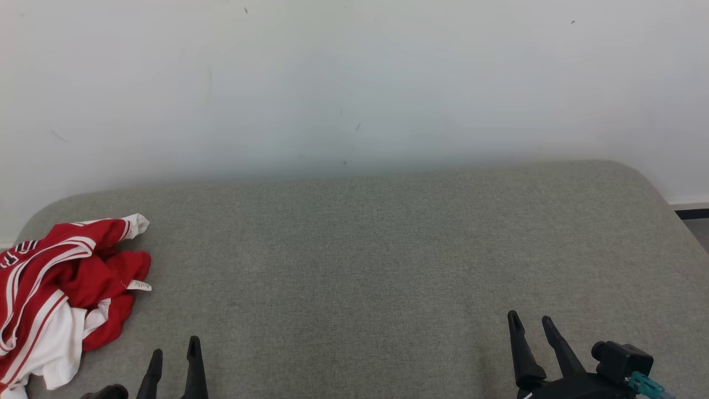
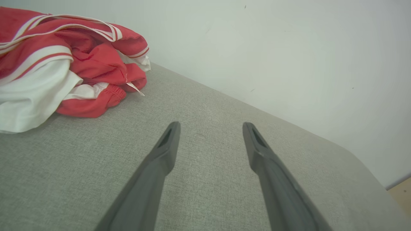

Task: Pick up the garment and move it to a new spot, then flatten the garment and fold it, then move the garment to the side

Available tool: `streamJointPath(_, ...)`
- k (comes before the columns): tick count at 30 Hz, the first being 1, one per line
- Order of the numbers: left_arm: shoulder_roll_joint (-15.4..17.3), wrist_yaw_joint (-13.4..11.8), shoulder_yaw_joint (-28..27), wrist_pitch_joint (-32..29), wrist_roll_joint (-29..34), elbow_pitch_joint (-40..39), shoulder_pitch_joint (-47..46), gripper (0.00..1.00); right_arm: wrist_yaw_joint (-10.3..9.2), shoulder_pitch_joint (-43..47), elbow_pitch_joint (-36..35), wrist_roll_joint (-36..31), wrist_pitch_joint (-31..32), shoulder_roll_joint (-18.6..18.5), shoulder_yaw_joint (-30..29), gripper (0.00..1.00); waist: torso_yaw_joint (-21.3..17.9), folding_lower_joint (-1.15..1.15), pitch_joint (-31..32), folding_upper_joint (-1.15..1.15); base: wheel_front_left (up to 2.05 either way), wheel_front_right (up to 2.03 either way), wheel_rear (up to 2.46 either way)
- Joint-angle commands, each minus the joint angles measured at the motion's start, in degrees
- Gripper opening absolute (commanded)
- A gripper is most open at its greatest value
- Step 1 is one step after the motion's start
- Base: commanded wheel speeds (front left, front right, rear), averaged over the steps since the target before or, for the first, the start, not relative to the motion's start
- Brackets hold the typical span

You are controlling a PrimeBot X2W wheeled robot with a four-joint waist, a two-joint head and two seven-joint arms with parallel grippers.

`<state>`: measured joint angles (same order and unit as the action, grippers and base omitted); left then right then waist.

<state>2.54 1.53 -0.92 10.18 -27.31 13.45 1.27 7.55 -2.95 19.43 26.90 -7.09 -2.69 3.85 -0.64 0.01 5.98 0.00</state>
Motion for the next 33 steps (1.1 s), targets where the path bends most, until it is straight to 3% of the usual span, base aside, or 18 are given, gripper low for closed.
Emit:
streamJointPath(1, 0.3, 0.1, -0.2, 0.6, 1.7, -0.2, 0.0, 1.00, -0.08, 0.2, -0.5, -1.6, -0.4, -0.2, 0.0, 1.00, 0.0, -0.01, 0.1, 0.00, 0.00, 0.00, 0.00)
streamJointPath(14, 0.4, -0.1, -0.2, 2.2, 8.8, 0.6, -0.1, 1.00, -0.09, 0.7, -0.1, -7.9, -1.3, -0.3, 0.2, 1.00, -0.2, -0.01, 1.0, 0.00, 0.00, 0.00, 0.00)
streamJointPath(33, 0.5, -0.6, 0.6, 4.2, 13.3, 2.5, 0.3, 1.00, -0.11, 1.6, 0.9, -15.4, -2.3, -0.3, 1.8, 1.00, -0.4, -0.01, 2.6, 0.00, 0.00, 0.00, 0.00)
